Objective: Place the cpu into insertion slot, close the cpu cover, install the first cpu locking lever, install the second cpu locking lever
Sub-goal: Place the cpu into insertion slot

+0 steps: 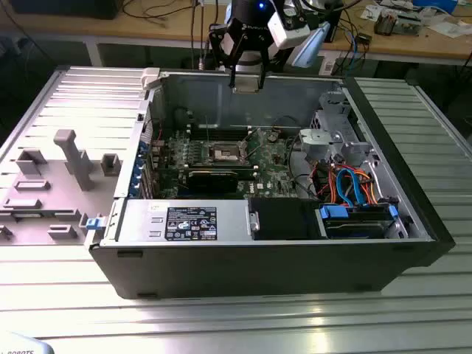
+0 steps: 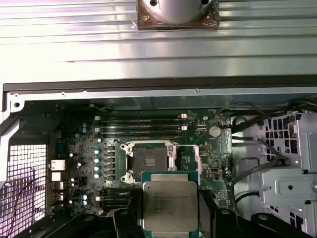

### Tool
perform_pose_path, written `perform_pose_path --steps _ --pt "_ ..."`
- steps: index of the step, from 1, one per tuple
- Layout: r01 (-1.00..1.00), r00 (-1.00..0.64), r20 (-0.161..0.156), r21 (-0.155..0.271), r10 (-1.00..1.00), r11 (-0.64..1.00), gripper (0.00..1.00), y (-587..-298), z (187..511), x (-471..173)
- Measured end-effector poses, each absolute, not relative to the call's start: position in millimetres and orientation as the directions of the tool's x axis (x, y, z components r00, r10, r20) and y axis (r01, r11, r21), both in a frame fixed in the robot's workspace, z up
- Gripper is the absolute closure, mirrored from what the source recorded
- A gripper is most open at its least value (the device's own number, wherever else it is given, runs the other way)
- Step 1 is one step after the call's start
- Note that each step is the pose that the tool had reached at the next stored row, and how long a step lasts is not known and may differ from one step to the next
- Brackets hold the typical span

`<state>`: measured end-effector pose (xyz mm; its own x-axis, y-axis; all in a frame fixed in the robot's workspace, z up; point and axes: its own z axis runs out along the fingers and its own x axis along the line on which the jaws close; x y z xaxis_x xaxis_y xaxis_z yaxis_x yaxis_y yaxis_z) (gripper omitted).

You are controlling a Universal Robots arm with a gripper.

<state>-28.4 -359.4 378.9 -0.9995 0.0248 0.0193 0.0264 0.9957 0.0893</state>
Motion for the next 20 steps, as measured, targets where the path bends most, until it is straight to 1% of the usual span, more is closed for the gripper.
perform_pose_path --steps 20 --pt "0.083 -0.996 0.019 0.089 0.082 0.993 0.46 -359.4 378.8 -28.4"
